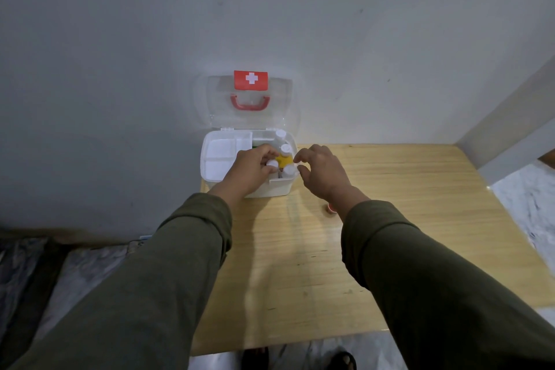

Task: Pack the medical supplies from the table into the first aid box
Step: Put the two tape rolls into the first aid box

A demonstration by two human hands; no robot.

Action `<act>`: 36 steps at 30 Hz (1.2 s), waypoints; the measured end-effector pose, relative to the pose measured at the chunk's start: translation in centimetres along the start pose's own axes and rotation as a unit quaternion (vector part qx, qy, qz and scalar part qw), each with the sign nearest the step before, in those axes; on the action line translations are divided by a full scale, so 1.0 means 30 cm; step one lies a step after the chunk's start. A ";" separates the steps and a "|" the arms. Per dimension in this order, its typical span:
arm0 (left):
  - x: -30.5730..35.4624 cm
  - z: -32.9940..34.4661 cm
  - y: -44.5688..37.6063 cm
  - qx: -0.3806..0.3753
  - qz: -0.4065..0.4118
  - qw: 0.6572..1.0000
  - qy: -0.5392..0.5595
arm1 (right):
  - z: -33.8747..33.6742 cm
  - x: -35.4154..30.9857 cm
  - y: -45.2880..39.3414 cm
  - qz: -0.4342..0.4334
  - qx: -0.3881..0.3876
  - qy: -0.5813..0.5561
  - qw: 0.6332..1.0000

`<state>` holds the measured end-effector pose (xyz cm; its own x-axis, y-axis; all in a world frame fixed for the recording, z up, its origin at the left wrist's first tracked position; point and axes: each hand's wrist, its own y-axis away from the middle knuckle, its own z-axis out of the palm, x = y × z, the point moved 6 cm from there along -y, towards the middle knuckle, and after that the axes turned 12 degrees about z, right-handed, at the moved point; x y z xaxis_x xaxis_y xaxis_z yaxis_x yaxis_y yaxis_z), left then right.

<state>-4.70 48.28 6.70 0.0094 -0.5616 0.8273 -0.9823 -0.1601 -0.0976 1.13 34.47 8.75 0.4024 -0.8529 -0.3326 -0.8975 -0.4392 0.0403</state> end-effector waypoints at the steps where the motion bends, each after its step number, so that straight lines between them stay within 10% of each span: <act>1: 0.005 -0.003 -0.002 0.003 0.003 1.000 -0.001 | -0.006 0.001 0.001 -0.001 0.000 0.001 1.000; 20: 0.191 0.224 -0.119 -0.007 0.067 0.997 -0.043 | -0.088 0.313 -0.021 0.018 -0.013 0.000 1.000; 36: 0.050 0.563 -0.005 0.029 -0.110 0.993 -0.035 | 0.097 0.556 -0.112 -0.075 -0.119 -0.019 0.990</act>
<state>-1.38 33.76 -1.40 0.2378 -0.5623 0.7920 -0.9426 -0.3304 0.0485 10.32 22.55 0.32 0.5166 -0.7644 -0.3857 -0.7591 -0.6173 0.2067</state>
